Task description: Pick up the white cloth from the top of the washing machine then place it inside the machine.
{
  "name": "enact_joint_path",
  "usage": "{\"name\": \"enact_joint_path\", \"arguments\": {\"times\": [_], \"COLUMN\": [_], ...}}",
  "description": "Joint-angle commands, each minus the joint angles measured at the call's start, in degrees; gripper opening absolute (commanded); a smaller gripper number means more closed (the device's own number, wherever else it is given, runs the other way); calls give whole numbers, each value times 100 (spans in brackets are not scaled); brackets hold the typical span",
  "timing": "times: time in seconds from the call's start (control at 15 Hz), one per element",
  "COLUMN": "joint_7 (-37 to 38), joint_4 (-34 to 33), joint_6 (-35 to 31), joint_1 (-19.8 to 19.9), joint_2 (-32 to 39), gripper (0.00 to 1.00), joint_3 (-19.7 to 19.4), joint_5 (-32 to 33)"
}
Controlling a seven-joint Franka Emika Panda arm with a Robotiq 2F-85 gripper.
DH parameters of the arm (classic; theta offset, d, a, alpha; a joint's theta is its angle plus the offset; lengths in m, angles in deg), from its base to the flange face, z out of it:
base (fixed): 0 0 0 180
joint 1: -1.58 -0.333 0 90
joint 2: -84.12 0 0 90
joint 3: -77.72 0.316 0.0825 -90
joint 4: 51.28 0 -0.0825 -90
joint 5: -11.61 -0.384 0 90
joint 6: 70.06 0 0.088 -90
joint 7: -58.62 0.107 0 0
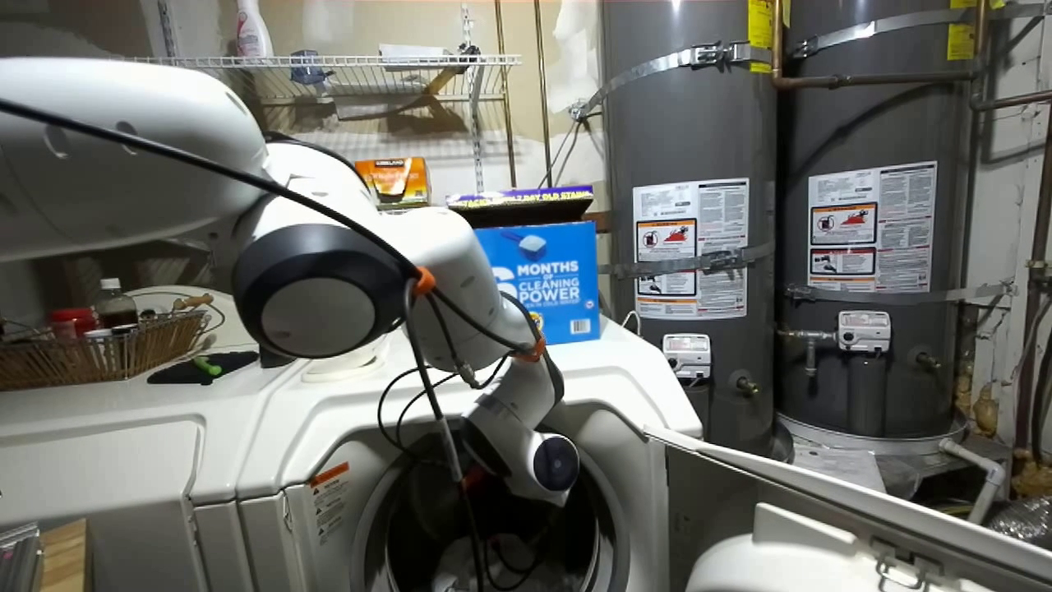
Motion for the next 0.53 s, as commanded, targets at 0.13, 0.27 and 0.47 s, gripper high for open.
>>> {"name": "enact_joint_path", "arguments": {"times": [0.13,0.27,0.47], "joint_7": [901,896,809], "joint_4": [-309,-294,-204], "joint_6": [331,317,380], "joint_1": [-700,-692,-638], "joint_2": [18,7,-10], "gripper": [100,100,100], "joint_3": [-838,-838,-821], "joint_5": [184,176,191]}}
